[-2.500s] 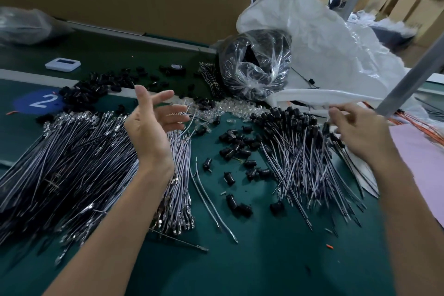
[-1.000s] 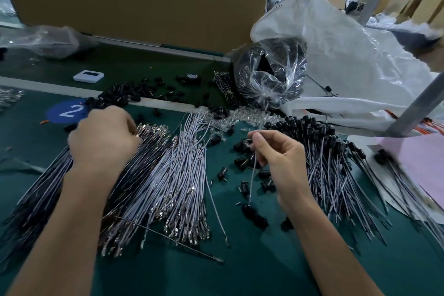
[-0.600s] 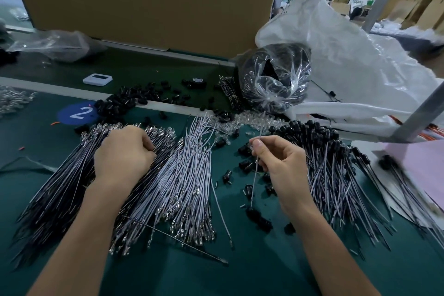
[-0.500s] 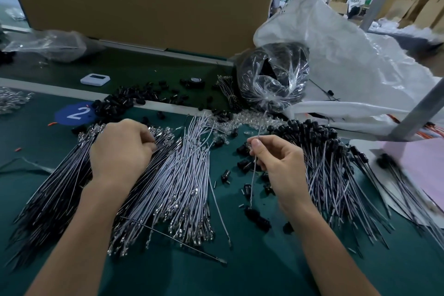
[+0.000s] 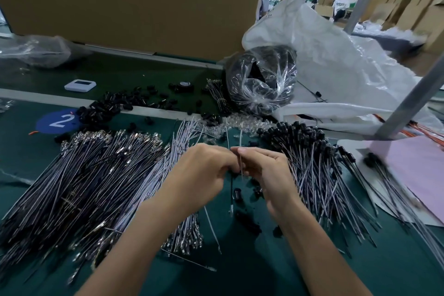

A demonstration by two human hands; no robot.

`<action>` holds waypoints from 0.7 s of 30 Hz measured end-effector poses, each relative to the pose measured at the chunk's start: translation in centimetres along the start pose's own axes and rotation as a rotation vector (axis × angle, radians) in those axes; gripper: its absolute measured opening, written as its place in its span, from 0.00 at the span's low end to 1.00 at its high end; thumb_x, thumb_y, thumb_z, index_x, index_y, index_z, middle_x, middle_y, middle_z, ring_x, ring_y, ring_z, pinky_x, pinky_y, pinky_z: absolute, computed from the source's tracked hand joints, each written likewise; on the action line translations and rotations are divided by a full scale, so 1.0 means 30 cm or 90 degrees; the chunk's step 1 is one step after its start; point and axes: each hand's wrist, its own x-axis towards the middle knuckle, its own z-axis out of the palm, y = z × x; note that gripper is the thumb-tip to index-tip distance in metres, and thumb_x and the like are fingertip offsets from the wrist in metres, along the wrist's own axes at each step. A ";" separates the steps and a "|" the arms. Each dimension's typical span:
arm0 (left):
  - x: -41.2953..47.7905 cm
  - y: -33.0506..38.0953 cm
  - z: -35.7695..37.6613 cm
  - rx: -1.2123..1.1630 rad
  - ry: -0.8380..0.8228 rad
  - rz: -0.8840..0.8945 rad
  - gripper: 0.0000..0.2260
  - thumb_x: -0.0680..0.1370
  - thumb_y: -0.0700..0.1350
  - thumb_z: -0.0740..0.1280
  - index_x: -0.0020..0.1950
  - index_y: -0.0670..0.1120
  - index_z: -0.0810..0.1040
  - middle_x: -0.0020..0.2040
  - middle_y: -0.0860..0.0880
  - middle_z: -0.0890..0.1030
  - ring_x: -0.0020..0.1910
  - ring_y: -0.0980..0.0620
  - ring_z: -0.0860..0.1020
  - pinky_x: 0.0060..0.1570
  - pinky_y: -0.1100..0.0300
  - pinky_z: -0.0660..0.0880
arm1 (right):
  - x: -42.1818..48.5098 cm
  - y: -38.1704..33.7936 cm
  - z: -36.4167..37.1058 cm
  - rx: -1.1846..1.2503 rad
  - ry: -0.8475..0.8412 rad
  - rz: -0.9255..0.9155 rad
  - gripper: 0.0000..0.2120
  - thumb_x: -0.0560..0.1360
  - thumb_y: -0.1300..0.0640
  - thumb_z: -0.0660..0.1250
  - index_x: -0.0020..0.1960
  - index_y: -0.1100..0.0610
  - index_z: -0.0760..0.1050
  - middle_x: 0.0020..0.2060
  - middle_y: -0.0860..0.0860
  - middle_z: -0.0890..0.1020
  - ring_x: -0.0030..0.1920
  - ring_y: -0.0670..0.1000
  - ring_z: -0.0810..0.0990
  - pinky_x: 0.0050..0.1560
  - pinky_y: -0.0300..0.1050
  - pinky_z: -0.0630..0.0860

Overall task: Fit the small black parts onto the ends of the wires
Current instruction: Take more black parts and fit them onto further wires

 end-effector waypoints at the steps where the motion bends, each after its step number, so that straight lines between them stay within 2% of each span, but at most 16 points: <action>1: 0.002 0.003 0.010 0.001 0.003 0.002 0.15 0.65 0.25 0.68 0.41 0.42 0.86 0.41 0.47 0.86 0.40 0.47 0.84 0.41 0.52 0.81 | -0.001 0.000 0.001 0.013 -0.002 0.006 0.07 0.75 0.64 0.69 0.42 0.60 0.86 0.36 0.55 0.86 0.35 0.46 0.82 0.35 0.34 0.76; 5: 0.002 0.009 0.024 0.005 -0.003 0.029 0.17 0.64 0.24 0.68 0.42 0.44 0.86 0.41 0.49 0.86 0.39 0.47 0.84 0.40 0.52 0.81 | 0.002 0.002 -0.004 0.047 -0.002 0.034 0.06 0.75 0.62 0.69 0.44 0.60 0.86 0.40 0.56 0.86 0.39 0.48 0.83 0.37 0.35 0.77; 10: 0.000 0.015 0.039 0.025 -0.038 0.056 0.14 0.65 0.26 0.65 0.39 0.42 0.85 0.37 0.49 0.84 0.33 0.47 0.81 0.32 0.52 0.79 | 0.008 0.016 -0.002 0.053 -0.012 0.064 0.05 0.74 0.61 0.70 0.45 0.59 0.86 0.44 0.58 0.86 0.44 0.53 0.83 0.46 0.43 0.80; 13: 0.002 0.024 0.042 -0.025 -0.009 0.039 0.15 0.67 0.27 0.66 0.42 0.44 0.86 0.41 0.51 0.86 0.39 0.50 0.84 0.38 0.53 0.81 | 0.012 0.017 -0.005 0.082 -0.003 0.052 0.06 0.74 0.63 0.70 0.43 0.60 0.86 0.42 0.58 0.86 0.42 0.52 0.84 0.43 0.40 0.81; 15: 0.009 0.035 0.034 -0.111 0.051 -0.012 0.14 0.68 0.30 0.66 0.44 0.46 0.87 0.42 0.52 0.86 0.40 0.54 0.84 0.41 0.56 0.81 | 0.019 0.015 -0.014 0.116 0.027 0.032 0.06 0.75 0.64 0.69 0.43 0.60 0.85 0.39 0.58 0.85 0.39 0.51 0.83 0.40 0.39 0.80; 18: 0.035 0.003 0.018 -0.150 0.173 -0.176 0.14 0.71 0.34 0.65 0.42 0.50 0.86 0.37 0.55 0.85 0.35 0.57 0.82 0.36 0.58 0.80 | 0.028 0.013 -0.029 0.103 0.094 -0.024 0.05 0.75 0.67 0.69 0.45 0.61 0.83 0.34 0.54 0.84 0.34 0.47 0.81 0.34 0.36 0.77; 19: 0.045 -0.019 0.018 -0.106 0.165 -0.233 0.14 0.72 0.33 0.65 0.43 0.51 0.85 0.38 0.55 0.85 0.36 0.58 0.82 0.38 0.58 0.80 | 0.031 0.013 -0.033 0.077 0.118 -0.047 0.05 0.75 0.67 0.69 0.45 0.60 0.83 0.33 0.53 0.84 0.33 0.47 0.81 0.33 0.35 0.76; 21: 0.058 -0.052 0.037 -0.018 0.039 -0.309 0.13 0.74 0.35 0.67 0.48 0.53 0.85 0.44 0.55 0.85 0.40 0.59 0.81 0.47 0.59 0.80 | 0.034 0.012 -0.039 0.015 0.157 -0.087 0.05 0.74 0.66 0.71 0.44 0.58 0.83 0.33 0.52 0.85 0.32 0.46 0.81 0.31 0.35 0.75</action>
